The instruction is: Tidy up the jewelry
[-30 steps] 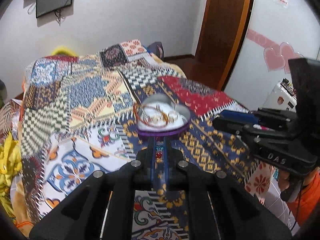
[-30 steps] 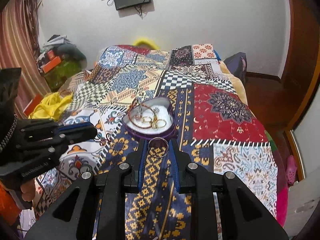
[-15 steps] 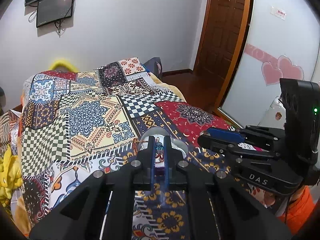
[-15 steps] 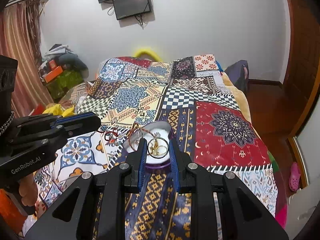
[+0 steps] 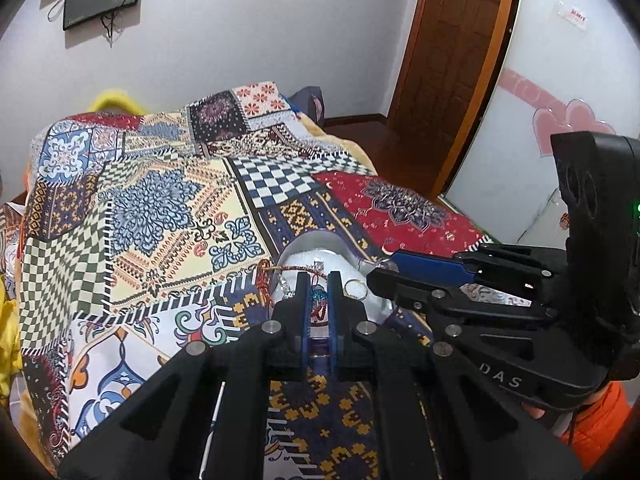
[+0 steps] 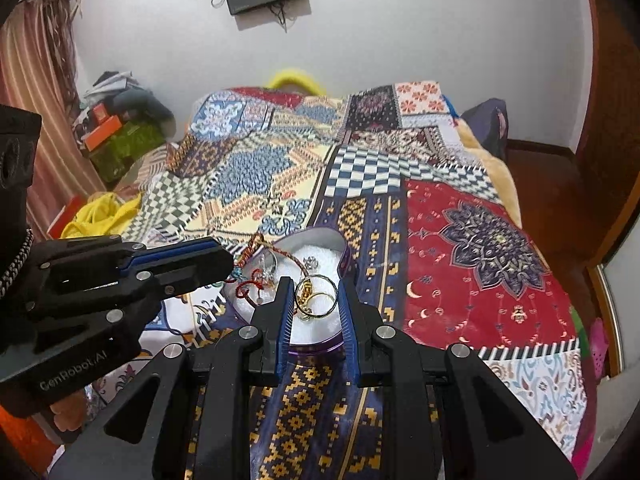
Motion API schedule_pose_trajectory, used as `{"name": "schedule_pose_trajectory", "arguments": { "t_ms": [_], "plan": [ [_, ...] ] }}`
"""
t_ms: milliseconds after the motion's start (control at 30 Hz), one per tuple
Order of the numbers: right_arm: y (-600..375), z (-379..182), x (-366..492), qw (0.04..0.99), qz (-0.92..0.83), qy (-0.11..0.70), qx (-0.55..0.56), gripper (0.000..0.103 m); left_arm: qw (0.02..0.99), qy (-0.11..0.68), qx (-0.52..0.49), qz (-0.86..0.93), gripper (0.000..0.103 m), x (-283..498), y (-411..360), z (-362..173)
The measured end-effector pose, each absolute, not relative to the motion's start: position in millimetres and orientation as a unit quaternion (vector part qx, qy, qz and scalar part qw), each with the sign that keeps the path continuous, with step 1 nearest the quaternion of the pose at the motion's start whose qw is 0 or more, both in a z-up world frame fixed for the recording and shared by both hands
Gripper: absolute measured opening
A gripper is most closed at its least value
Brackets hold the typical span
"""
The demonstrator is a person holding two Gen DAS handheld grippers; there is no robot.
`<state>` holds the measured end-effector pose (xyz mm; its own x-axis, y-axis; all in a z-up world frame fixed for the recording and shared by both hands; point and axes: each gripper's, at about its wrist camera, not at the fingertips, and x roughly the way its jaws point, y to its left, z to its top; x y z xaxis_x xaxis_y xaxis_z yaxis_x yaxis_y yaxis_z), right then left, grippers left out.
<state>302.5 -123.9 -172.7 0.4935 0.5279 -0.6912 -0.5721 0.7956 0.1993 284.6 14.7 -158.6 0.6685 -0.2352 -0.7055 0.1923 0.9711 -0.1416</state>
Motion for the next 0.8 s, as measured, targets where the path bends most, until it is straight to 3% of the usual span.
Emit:
{"name": "schedule_pose_trajectory", "arguments": {
  "t_ms": [467,800],
  "plan": [
    [-119,-178,306,0.855,0.321,0.406,-0.044,0.02,0.906,0.403,-0.044,-0.123,0.007,286,19,-163],
    [-134,-132,279,0.884,0.305,0.352,-0.042,0.022,0.936,0.341,-0.025,-0.085,0.024,247,23,-111]
  ]
}}
